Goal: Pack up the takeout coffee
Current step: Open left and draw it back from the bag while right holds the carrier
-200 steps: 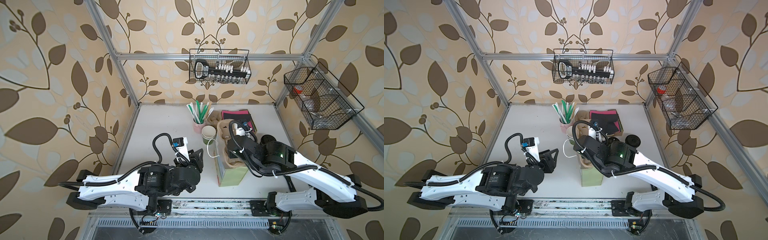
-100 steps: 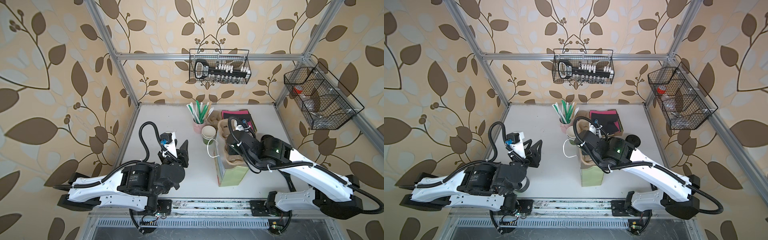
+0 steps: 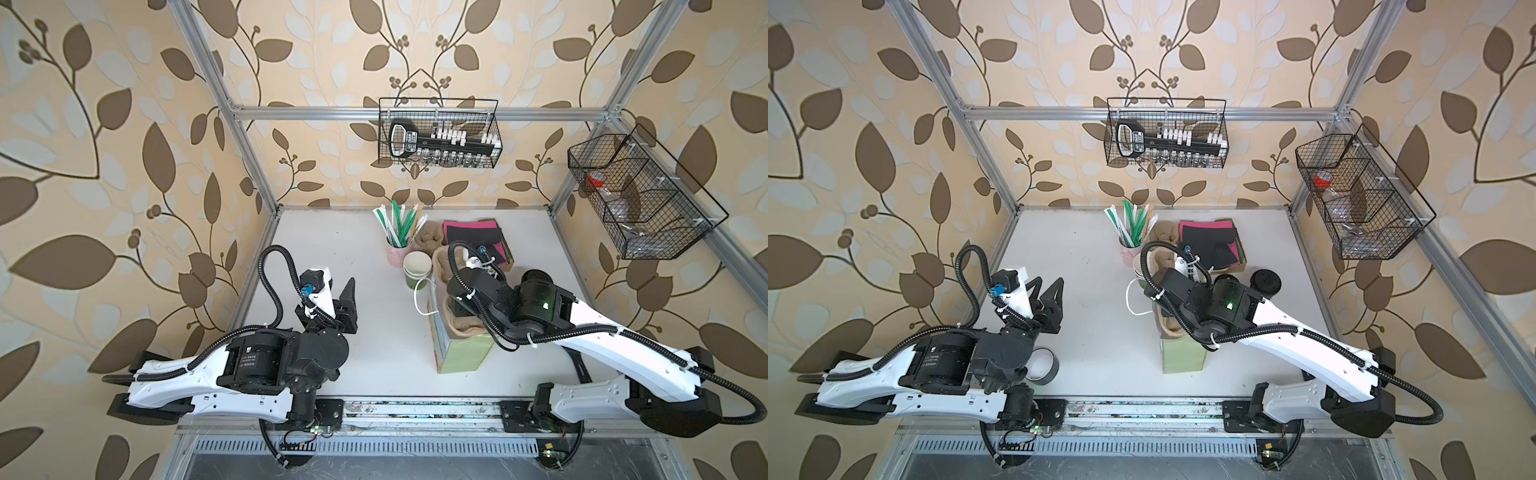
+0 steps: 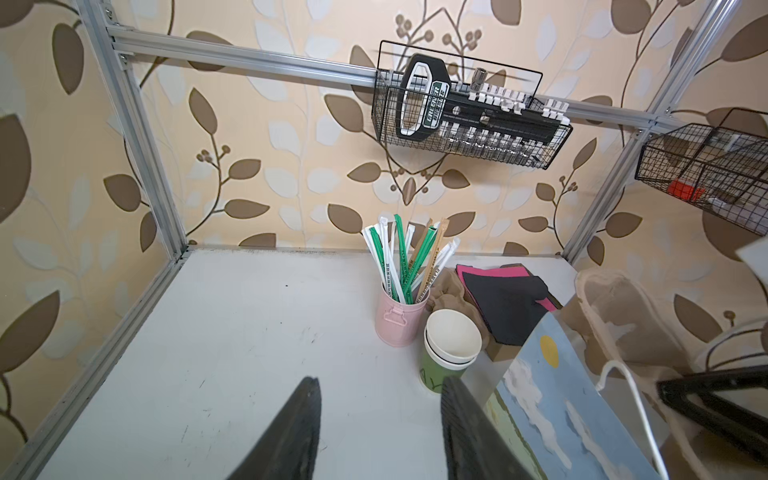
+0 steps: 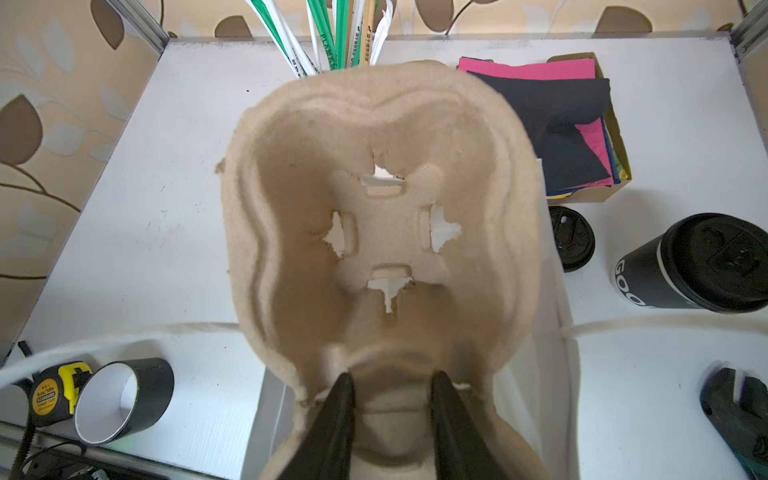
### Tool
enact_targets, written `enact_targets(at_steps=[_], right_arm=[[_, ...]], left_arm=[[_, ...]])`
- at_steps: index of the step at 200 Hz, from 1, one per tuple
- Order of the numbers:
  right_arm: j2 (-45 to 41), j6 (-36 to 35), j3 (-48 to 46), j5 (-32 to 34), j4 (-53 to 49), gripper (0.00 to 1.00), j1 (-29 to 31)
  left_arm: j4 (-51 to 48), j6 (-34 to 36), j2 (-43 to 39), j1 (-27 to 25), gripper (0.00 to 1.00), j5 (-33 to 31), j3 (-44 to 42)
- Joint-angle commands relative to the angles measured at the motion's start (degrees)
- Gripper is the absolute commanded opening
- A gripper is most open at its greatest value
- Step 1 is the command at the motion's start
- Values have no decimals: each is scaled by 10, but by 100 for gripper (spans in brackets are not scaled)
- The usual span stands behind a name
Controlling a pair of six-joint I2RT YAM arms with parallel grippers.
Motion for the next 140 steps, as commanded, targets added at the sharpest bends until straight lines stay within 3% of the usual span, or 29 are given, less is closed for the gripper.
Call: enact_targets(at_steps=[1, 94, 140], right_arm=[[-2, 23, 10, 16, -24, 32, 12], [-12, 34, -23, 6, -26, 32, 15], [-1, 18, 35, 19, -50, 32, 15]], left_arm=[[-18, -9, 5, 1, 49, -33, 0], [-29, -20, 1, 0, 49, -34, -4], [-30, -20, 10, 0, 49, -35, -1]])
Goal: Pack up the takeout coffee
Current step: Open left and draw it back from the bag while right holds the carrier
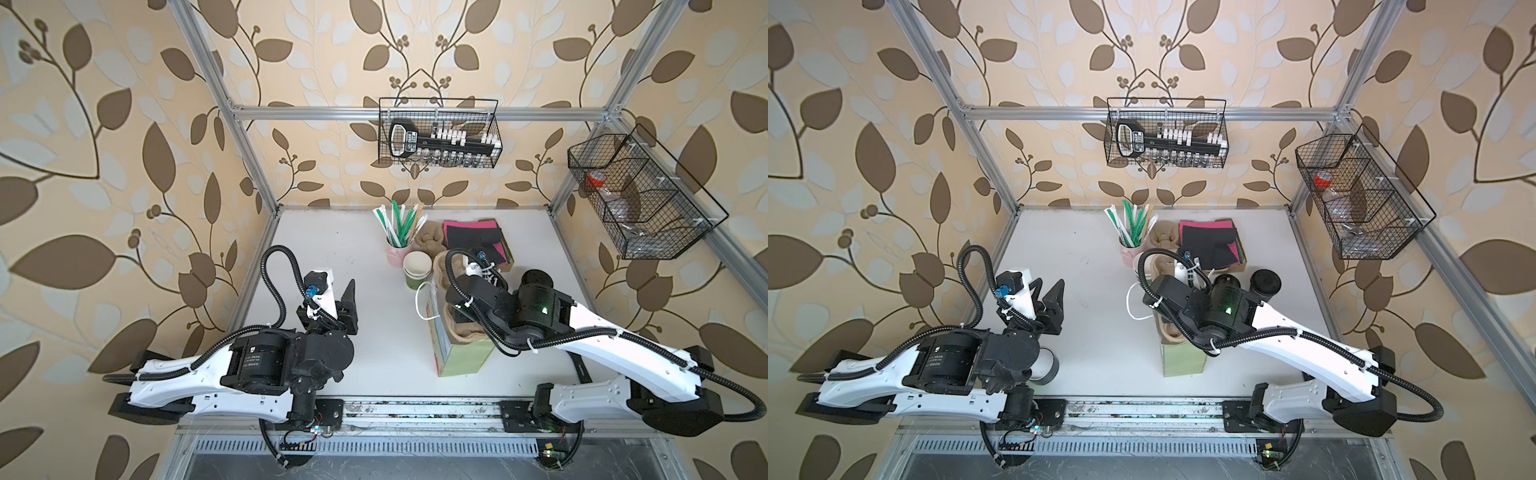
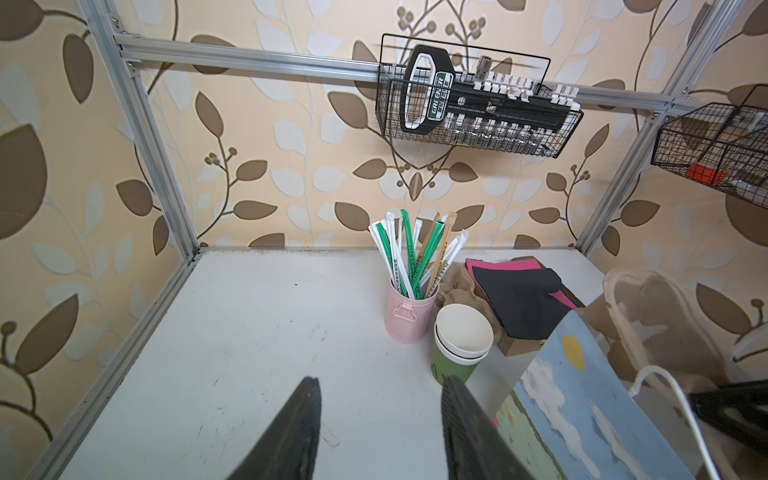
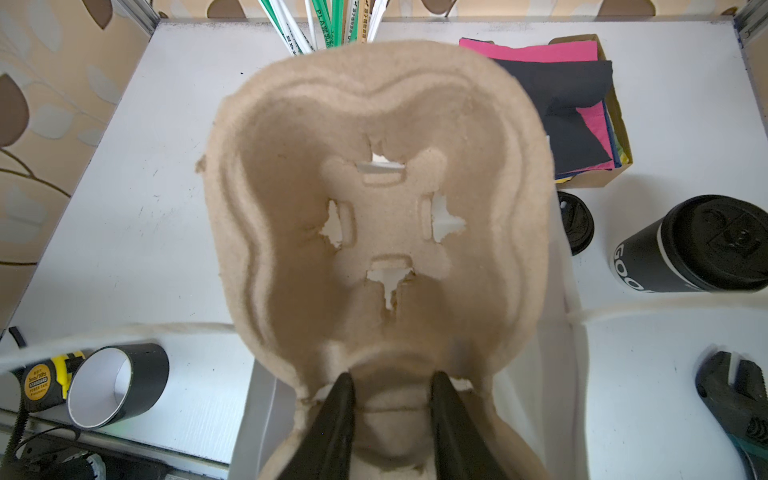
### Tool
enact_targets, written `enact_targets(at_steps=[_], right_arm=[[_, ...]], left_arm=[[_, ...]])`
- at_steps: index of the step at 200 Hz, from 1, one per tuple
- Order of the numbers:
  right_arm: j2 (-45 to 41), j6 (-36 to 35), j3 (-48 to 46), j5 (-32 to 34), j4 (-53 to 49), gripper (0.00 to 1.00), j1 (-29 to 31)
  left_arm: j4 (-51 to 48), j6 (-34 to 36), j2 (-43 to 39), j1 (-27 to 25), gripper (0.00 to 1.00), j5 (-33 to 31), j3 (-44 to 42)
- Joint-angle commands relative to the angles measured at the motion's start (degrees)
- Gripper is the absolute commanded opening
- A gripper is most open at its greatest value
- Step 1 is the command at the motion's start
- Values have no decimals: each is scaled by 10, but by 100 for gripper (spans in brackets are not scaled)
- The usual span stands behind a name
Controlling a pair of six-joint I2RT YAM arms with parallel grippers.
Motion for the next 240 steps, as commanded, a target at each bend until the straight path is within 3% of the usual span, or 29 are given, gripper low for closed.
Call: enact_targets(at_steps=[1, 34, 123, 199, 240], right_arm=[[3, 0, 44, 17, -32, 32, 1], [10, -14, 87, 19, -53, 32, 0], [-5, -43, 28, -62, -47, 32, -30], [12, -51, 13, -79, -43, 32, -38], [27, -76, 8, -102, -33, 32, -74]], left_arm=[[-7, -9, 4, 0, 49, -31, 1], [-10, -9, 1, 0, 49, -36, -1], [-10, -5, 5, -1, 49, -35, 1], [-7, 0, 7, -1, 49, -33, 1], [-5, 4, 15, -2, 50, -30, 1]])
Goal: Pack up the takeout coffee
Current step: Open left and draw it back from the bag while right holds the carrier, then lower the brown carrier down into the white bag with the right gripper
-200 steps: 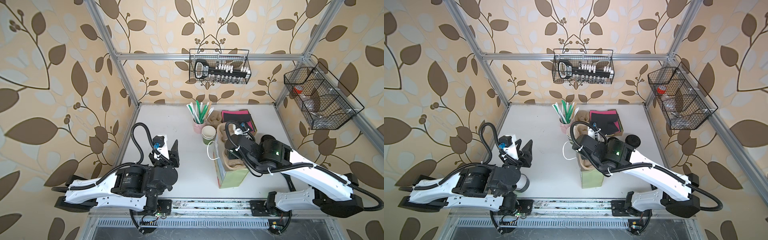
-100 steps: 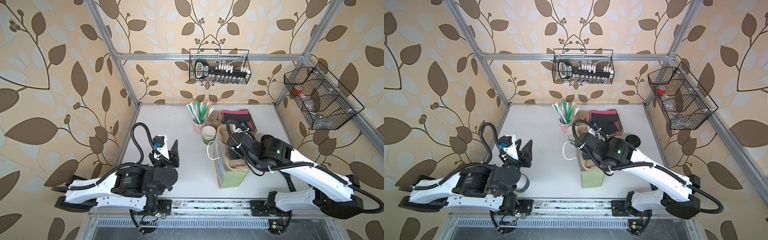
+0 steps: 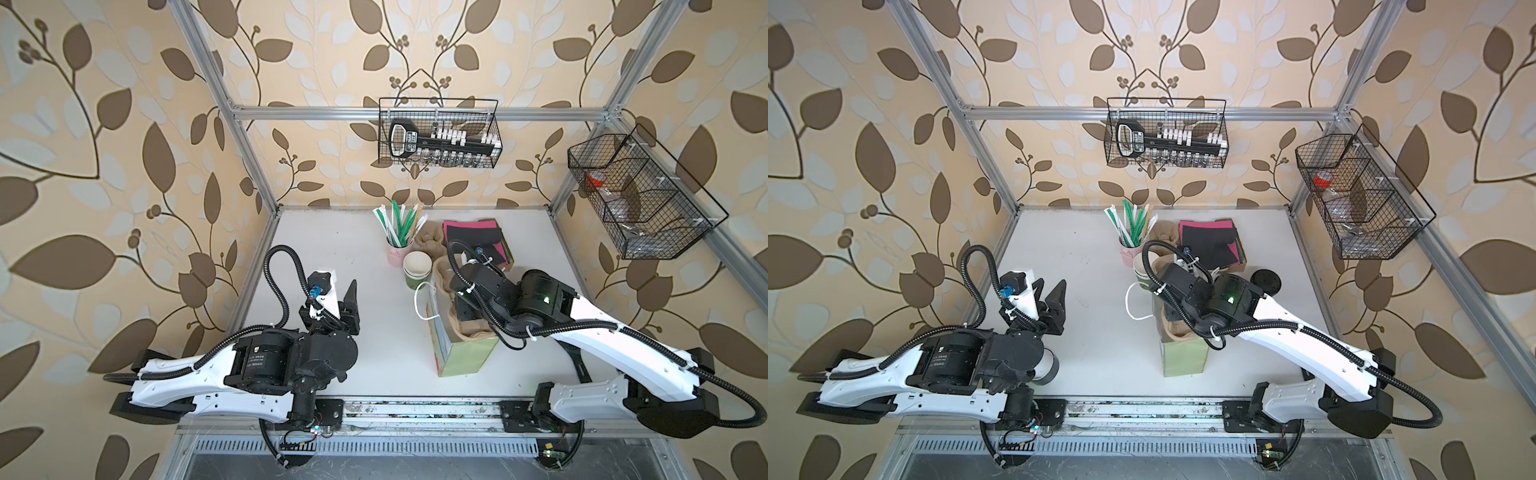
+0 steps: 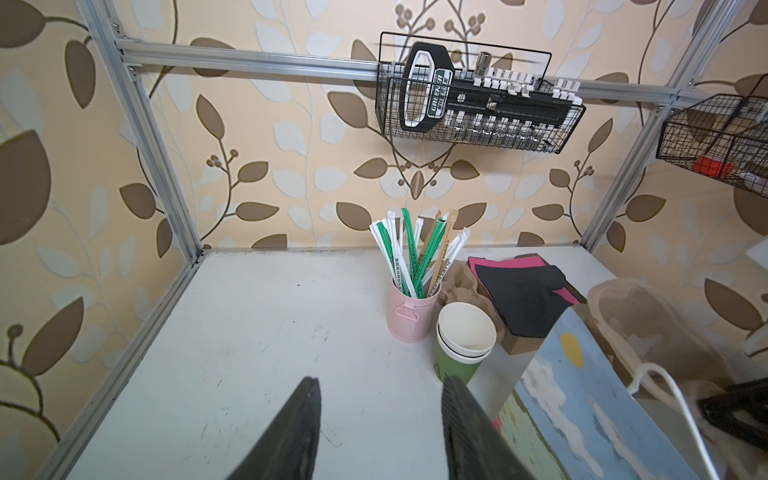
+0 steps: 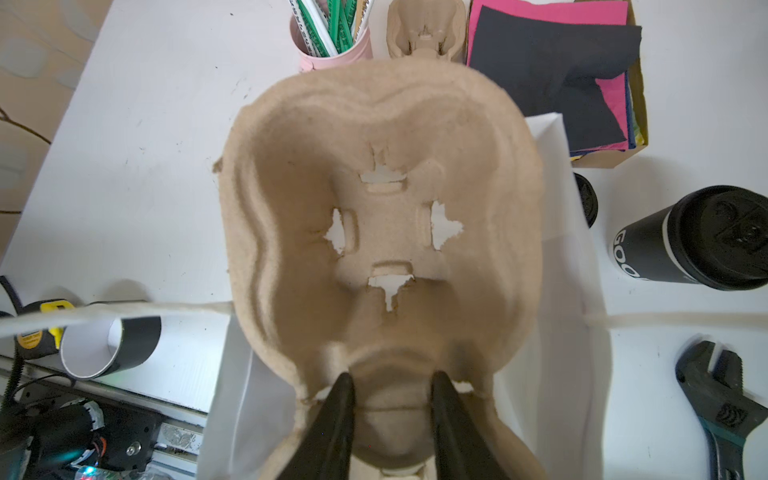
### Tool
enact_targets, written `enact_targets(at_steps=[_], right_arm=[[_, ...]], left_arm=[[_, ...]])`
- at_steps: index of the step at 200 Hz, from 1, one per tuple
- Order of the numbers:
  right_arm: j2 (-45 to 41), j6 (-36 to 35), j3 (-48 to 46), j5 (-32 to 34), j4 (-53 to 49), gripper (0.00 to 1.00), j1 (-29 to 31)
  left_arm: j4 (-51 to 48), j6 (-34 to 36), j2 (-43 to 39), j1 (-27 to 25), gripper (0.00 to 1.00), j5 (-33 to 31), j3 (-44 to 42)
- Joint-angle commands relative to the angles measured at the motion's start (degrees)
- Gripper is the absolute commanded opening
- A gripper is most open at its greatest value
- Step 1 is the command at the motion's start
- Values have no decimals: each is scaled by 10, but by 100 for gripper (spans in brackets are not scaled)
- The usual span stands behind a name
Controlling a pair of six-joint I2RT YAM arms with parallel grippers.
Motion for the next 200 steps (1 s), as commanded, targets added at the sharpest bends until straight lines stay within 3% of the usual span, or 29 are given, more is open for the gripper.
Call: enact_targets(at_steps=[1, 200], right_arm=[[11, -19, -11, -17, -3, 32, -18], [49, -22, 11, 0, 7, 32, -44]], left_arm=[[-3, 3, 5, -1, 49, -27, 1], [-1, 9, 25, -2, 51, -12, 2]])
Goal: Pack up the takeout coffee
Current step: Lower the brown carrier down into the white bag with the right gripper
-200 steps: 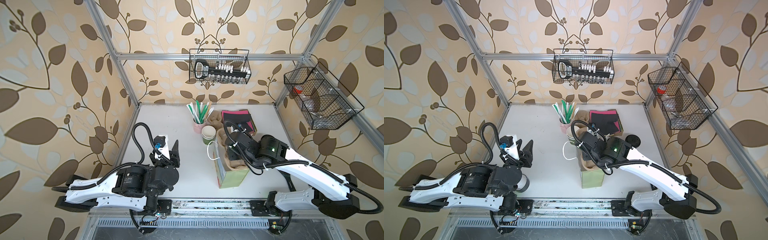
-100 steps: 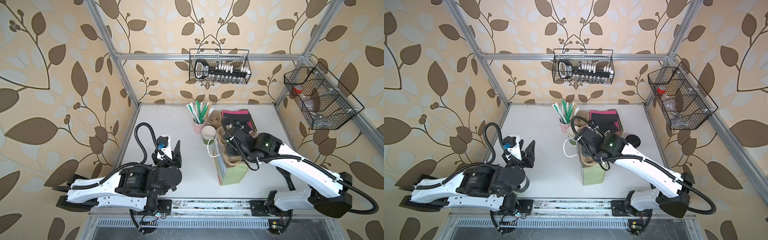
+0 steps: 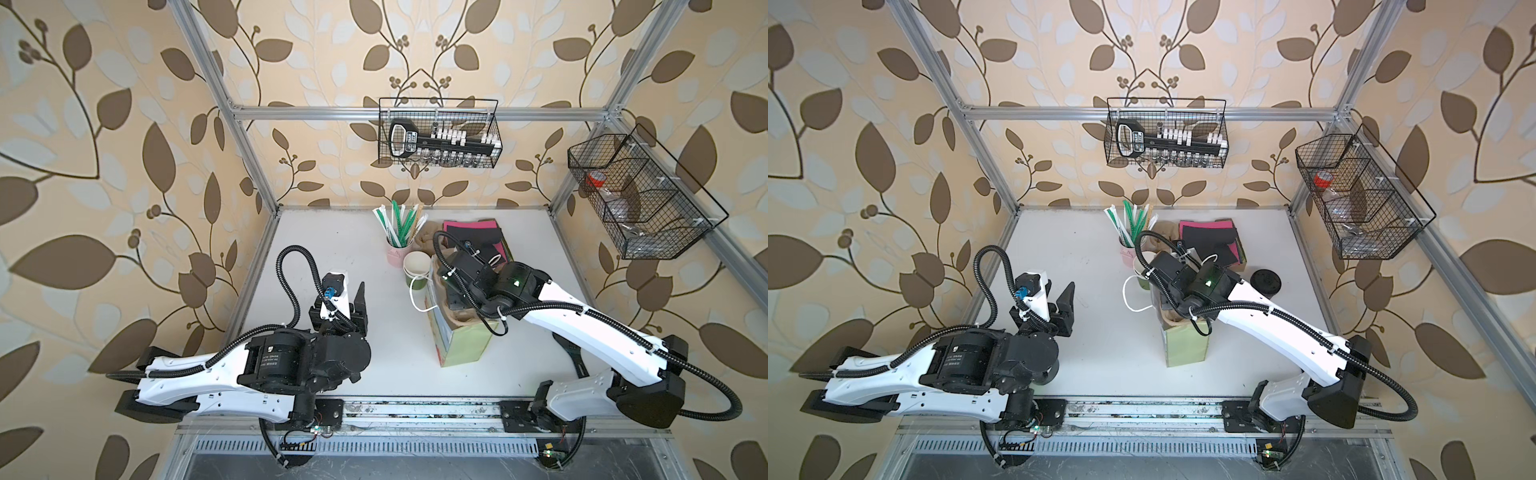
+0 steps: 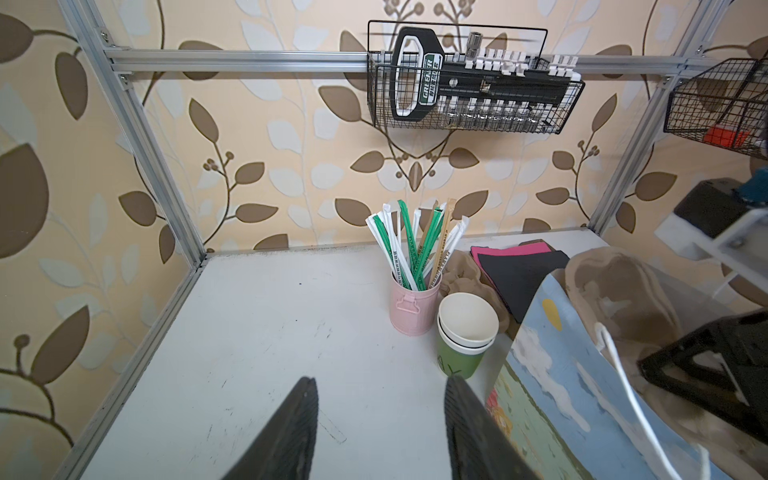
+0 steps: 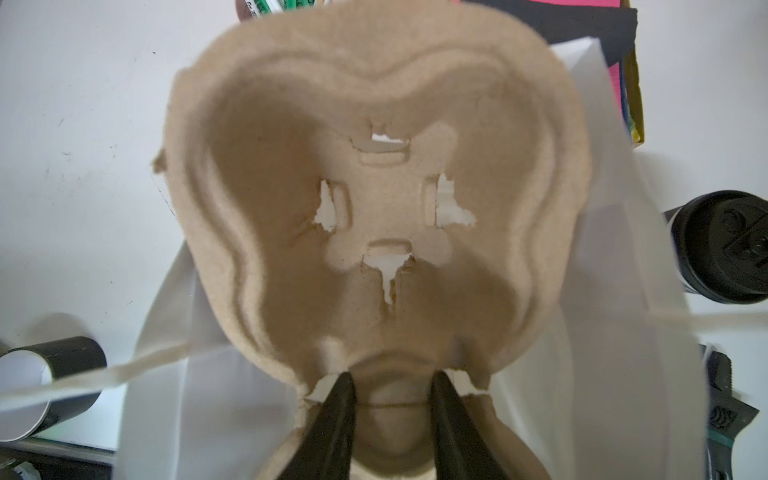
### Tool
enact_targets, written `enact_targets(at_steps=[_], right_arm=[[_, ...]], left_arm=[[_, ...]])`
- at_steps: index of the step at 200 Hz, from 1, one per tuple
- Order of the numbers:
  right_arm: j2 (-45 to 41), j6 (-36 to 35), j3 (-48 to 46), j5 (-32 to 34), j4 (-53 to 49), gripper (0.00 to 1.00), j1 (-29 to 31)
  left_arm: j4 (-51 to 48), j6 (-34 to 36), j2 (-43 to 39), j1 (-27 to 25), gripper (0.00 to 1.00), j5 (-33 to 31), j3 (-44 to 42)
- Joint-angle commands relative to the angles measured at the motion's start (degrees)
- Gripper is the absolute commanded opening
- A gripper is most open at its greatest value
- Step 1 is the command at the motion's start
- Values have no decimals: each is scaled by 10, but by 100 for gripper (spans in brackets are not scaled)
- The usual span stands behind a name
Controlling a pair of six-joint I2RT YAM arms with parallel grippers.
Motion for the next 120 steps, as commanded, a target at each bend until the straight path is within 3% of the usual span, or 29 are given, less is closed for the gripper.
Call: enact_targets(at_steps=[1, 56, 120], right_arm=[[-10, 1, 12, 7, -21, 32, 3], [-24, -4, 21, -2, -37, 32, 8], [0, -26, -30, -17, -12, 32, -15]], left_arm=[[-1, 6, -1, -2, 51, -17, 2], [0, 10, 3, -3, 51, -13, 4], [-1, 13, 4, -3, 52, -15, 4]])
